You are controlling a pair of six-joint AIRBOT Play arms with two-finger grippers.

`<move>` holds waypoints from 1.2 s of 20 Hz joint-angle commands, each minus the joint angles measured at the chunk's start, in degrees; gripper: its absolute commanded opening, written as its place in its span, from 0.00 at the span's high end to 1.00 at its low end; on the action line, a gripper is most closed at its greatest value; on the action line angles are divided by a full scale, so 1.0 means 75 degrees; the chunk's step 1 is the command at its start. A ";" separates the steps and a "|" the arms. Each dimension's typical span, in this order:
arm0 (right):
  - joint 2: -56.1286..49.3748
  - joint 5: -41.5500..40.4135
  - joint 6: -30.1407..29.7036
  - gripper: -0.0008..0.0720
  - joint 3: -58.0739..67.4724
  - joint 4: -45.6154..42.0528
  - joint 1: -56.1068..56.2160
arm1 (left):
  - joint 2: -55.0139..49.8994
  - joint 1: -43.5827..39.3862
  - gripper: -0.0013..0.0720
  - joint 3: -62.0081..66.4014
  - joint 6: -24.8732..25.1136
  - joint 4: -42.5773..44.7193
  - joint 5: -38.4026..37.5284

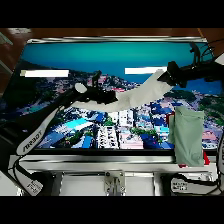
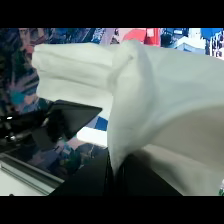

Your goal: Fold the shirts.

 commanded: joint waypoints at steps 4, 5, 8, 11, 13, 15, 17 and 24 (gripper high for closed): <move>0.1373 0.0501 0.0997 0.92 0.0009 -0.0490 0.0458 | -0.0985 -0.1072 0.93 0.0574 0.0114 -0.1670 0.0501; 0.1431 0.0522 0.1116 0.92 0.0009 -0.0705 0.0650 | -0.1116 -0.1160 0.93 0.0723 0.0117 -0.1900 0.0495; 0.1425 0.0449 0.1341 0.92 0.0006 -0.1358 0.1282 | -0.1207 -0.0979 0.93 0.0883 0.0119 -0.1929 0.0321; 0.1387 -0.0073 0.1533 0.92 0.0006 -0.2095 0.1970 | -0.0938 0.0119 0.93 0.0880 -0.0405 -0.0020 -0.0437; 0.1163 -0.0501 0.1559 0.92 0.0006 -0.2154 0.2288 | -0.0504 0.1166 0.93 0.0880 -0.0930 0.1682 -0.1105; 0.0705 -0.1099 0.1559 0.92 0.0009 -0.2072 0.2672 | 0.0172 0.2308 0.93 0.0880 -0.1011 0.2795 -0.1577; 0.0079 -0.1865 0.1478 0.92 0.0009 -0.1626 0.3162 | 0.1032 0.3468 0.93 0.0883 -0.1000 0.3080 -0.1693; -0.2480 -0.5024 0.0851 0.92 0.0009 0.0845 0.4741 | 0.3567 0.5759 0.93 0.0880 -0.0627 0.3083 -0.2232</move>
